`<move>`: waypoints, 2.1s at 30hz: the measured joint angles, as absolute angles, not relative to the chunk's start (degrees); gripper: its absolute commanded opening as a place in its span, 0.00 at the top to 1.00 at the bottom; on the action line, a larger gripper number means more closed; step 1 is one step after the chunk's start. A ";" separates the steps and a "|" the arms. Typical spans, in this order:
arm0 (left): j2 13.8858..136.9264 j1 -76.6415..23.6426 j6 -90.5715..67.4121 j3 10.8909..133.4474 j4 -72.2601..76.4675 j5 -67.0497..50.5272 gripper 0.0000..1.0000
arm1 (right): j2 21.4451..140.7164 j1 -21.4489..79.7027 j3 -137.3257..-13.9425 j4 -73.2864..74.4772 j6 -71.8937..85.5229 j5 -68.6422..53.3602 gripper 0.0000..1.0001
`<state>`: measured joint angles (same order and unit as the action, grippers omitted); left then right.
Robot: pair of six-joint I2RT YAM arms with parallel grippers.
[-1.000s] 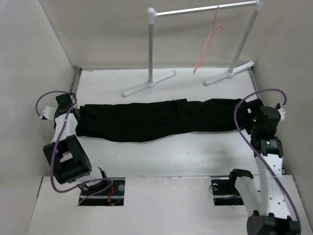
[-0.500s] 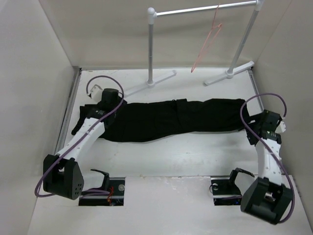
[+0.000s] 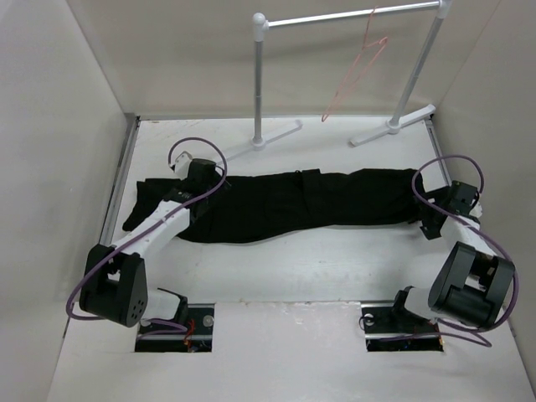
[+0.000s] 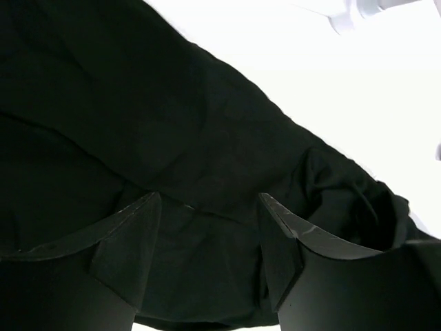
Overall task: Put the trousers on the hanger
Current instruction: Fold the trousers at the center of the board.
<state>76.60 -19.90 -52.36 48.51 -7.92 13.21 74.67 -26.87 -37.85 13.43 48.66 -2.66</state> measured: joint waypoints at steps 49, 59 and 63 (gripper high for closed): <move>47.79 -2.28 -46.81 60.53 -35.14 13.37 0.43 | 66.92 43.66 -79.48 31.05 42.37 31.40 0.85; 47.09 4.69 -46.81 60.53 -35.44 9.78 0.42 | 106.30 55.77 -105.73 28.47 43.57 34.11 0.85; 46.85 7.31 -46.83 60.53 -35.40 9.63 0.42 | 122.17 57.43 -123.04 30.65 44.60 32.99 0.86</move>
<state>46.85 7.31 -46.83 60.53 -35.40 9.63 122.17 57.43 -123.04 30.65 44.60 32.99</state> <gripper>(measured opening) 0.572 0.177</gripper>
